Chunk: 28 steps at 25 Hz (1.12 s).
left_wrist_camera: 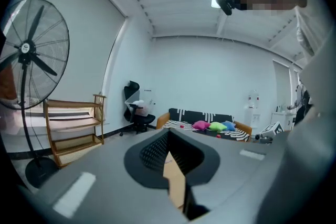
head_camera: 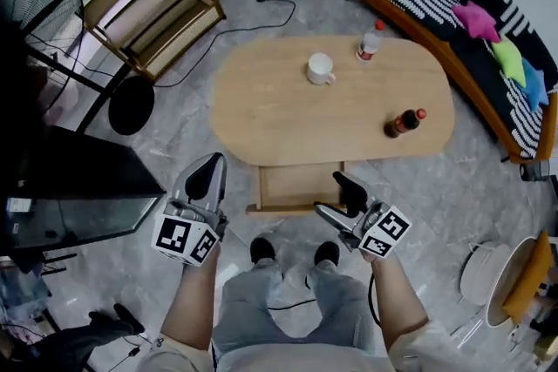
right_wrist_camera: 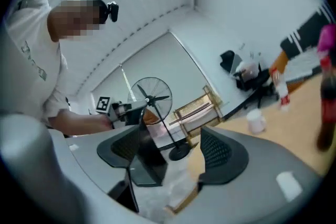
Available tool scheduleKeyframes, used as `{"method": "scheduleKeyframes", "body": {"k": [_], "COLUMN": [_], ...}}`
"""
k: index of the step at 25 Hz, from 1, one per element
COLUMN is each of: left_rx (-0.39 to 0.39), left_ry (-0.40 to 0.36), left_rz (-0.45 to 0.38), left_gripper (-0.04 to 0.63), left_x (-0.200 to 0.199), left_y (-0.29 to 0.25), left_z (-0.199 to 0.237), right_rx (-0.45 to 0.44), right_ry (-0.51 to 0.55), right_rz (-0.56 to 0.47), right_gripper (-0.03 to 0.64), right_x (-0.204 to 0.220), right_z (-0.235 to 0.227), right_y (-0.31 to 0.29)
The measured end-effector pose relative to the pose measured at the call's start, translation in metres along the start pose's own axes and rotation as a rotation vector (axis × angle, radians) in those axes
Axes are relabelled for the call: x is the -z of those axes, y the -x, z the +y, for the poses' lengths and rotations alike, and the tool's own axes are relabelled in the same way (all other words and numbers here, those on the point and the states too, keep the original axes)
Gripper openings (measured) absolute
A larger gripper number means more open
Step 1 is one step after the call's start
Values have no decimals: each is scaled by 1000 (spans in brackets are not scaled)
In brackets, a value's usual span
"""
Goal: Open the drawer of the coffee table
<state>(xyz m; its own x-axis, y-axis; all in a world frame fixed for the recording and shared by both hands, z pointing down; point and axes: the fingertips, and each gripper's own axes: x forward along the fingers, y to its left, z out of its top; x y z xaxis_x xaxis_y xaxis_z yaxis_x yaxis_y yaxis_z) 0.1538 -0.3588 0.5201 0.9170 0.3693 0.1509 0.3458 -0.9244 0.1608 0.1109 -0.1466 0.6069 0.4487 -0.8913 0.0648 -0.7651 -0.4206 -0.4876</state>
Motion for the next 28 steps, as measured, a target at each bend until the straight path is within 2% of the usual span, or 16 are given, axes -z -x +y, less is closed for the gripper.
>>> {"method": "scheduleKeyframes", "body": {"k": [3, 7, 12, 13, 16, 18, 28], "left_rx": [21, 18, -13, -16, -21, -25, -48], "left_ry": [-1, -19, -38, -43, -56, -53, -49], "left_rz": [-37, -69, -153, -167, -197, -207, -195], "left_gripper": [-2, -2, -2, -2, -2, -2, -2], "left_x": [-60, -138, -227, -241, -270, -277, -290], "left_y": [1, 1, 7, 9, 15, 21, 31], "left_z": [-11, -21, -26, -29, -38, -40, -54], "right_rx": [110, 301, 562, 596, 655, 669, 702], "right_ry": [191, 382, 546, 560, 571, 563, 525], "right_rz": [-38, -115, -173, -190, -235, -236, -243], "right_gripper": [359, 338, 206, 154, 31, 5, 5], "right_x": [-100, -222, -337, -354, -384, -390, -395], "right_z": [21, 46, 63, 66, 73, 75, 62], "right_y": [-10, 7, 62, 76, 105, 112, 133]}}
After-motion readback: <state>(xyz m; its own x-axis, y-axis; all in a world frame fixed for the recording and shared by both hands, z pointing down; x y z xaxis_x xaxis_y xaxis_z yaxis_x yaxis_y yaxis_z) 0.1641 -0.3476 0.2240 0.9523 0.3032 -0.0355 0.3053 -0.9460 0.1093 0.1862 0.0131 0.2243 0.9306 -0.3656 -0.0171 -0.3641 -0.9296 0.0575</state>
